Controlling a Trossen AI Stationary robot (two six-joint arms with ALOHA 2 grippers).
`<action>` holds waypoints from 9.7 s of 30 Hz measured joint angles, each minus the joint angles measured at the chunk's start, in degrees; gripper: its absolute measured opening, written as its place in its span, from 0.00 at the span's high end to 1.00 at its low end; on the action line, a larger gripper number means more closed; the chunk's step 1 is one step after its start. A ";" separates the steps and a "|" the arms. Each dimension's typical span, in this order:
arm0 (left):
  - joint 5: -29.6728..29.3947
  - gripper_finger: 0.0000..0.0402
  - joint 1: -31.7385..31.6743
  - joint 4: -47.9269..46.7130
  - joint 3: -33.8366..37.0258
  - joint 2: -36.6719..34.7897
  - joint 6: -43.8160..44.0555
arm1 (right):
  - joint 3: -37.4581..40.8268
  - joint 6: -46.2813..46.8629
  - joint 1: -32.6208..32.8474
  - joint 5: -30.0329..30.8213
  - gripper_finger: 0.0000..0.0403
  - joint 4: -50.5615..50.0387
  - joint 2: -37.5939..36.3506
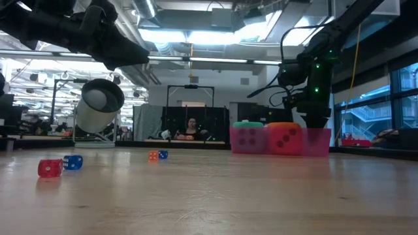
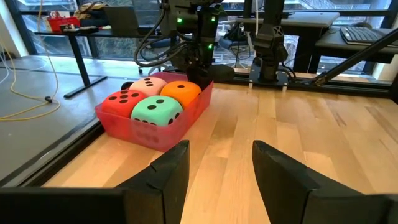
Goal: Pick & Place Dice
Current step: Put the small yellow dice into the red bin, then put the bottom small blue dice into the red bin
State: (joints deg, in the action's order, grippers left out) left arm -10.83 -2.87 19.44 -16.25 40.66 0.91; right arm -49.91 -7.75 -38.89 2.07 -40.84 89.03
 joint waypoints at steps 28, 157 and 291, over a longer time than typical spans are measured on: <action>-3.58 0.59 0.02 -0.24 -0.01 0.00 -1.08 | 0.74 7.45 0.06 -9.25 0.53 12.35 -22.24; -6.02 0.90 39.76 30.65 -0.19 57.05 20.95 | 4.79 19.28 64.52 25.35 0.53 103.69 15.80; -16.58 0.72 20.46 -7.30 -28.89 34.76 -26.90 | 2.71 44.34 38.73 -20.15 0.86 99.08 15.80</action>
State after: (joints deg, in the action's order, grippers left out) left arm -27.41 17.58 12.14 -45.15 75.42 -25.99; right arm -47.20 36.60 -0.16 -18.08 58.24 104.84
